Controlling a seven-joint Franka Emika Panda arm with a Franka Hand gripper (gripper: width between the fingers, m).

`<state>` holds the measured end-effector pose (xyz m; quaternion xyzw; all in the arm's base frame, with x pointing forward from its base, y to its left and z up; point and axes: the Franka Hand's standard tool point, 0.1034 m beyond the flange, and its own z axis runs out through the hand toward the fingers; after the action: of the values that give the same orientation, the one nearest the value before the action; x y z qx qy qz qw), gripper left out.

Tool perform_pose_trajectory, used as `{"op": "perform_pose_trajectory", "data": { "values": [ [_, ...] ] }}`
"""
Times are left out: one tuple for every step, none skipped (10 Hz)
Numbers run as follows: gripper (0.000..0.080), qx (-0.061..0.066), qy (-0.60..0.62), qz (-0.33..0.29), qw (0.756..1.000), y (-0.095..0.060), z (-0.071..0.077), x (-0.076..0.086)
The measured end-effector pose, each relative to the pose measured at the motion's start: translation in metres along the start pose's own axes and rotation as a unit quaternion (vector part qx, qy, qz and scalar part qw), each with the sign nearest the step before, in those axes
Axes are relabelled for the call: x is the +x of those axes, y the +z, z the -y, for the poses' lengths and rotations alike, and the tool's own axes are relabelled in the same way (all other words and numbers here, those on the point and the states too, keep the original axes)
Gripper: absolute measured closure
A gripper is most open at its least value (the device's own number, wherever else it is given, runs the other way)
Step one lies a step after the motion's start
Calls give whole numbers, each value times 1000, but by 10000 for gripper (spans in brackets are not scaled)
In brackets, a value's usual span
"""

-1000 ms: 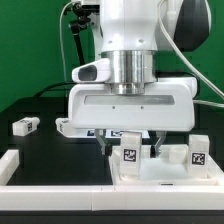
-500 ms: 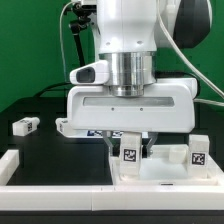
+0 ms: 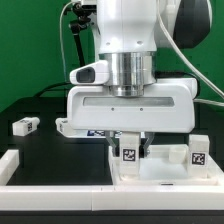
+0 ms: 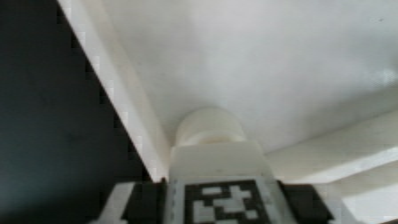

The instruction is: Assemble square table

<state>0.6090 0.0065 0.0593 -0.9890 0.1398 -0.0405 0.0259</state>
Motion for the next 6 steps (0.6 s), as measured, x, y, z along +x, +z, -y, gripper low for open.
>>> {"op": "perform_pose_trajectory", "data": {
  "values": [
    [515, 0, 0, 0, 1000, 0, 0, 0],
    [515, 0, 5, -1, 1000, 0, 0, 0],
    [515, 0, 30, -3, 1000, 0, 1, 0],
    [515, 1, 77, -3, 997, 0, 1, 0],
    [515, 1, 124, -1, 992, 0, 1, 0],
    [515, 0, 188, 9, 982, 0, 2, -2]
  ]
}}
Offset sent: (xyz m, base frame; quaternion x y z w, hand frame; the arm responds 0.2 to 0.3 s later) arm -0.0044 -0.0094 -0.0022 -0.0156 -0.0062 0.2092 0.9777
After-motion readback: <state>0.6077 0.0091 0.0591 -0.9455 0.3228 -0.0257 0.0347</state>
